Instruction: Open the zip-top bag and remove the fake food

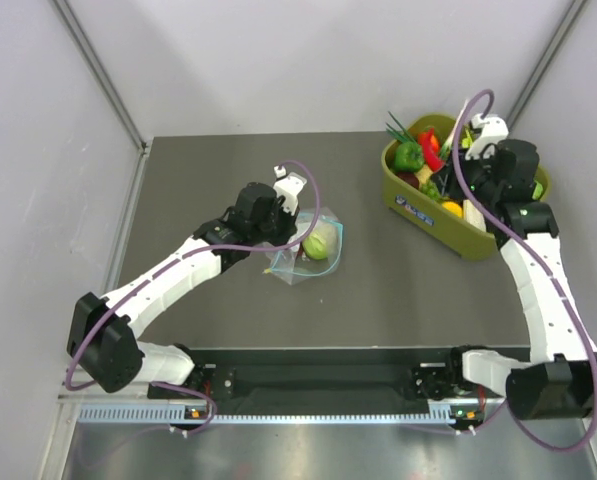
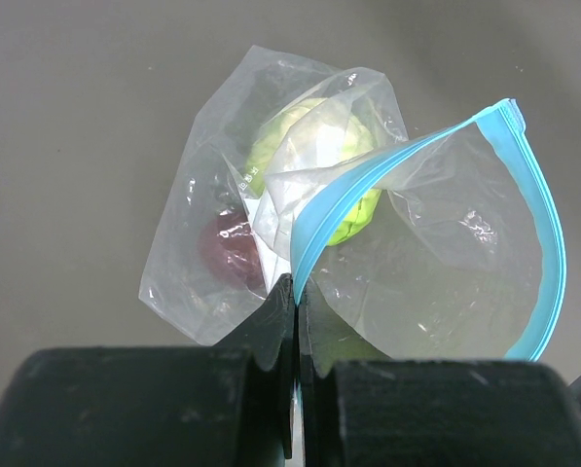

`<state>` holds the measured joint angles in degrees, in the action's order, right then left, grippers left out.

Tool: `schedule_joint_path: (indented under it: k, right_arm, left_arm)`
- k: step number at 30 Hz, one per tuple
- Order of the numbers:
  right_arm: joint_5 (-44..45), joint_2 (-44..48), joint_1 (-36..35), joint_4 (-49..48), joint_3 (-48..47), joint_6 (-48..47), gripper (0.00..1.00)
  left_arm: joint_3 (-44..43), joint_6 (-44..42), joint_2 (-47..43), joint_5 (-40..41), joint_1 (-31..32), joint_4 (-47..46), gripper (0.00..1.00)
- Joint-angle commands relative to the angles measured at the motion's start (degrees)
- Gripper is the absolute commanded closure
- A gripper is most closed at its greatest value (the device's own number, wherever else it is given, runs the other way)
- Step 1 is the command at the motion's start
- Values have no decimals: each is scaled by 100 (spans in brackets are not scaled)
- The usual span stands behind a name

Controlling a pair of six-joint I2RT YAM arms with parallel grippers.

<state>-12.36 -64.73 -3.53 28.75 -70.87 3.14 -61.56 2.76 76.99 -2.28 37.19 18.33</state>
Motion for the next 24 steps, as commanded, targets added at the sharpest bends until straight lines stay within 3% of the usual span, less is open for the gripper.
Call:
schedule_joint_path:
  k: [1,5,13,16,24]
  right_arm:
    - [-626,-355,738,-836,30,143,93]
    - [-1224,-917,1371,-1494,135,363,93]
    - [-1383,-1990,1566,-1794,-85,319,91]
    - [-1104,-2096,1601,-1707,21,319,81]
    - [-698,-1737,1645,-1030,29,135,31]
  left_arm:
    - [4,-48,-193,-79,-28,-31,100]
    - [-5,-48,-149,-114,-28,-22,100]
    - [-5,-57,-114,-141,-28,-13,100]
    - [-5,-48,-97,-158,-27,-22,100]
    - [-14,-30,-70,-316,-19,-13,100]
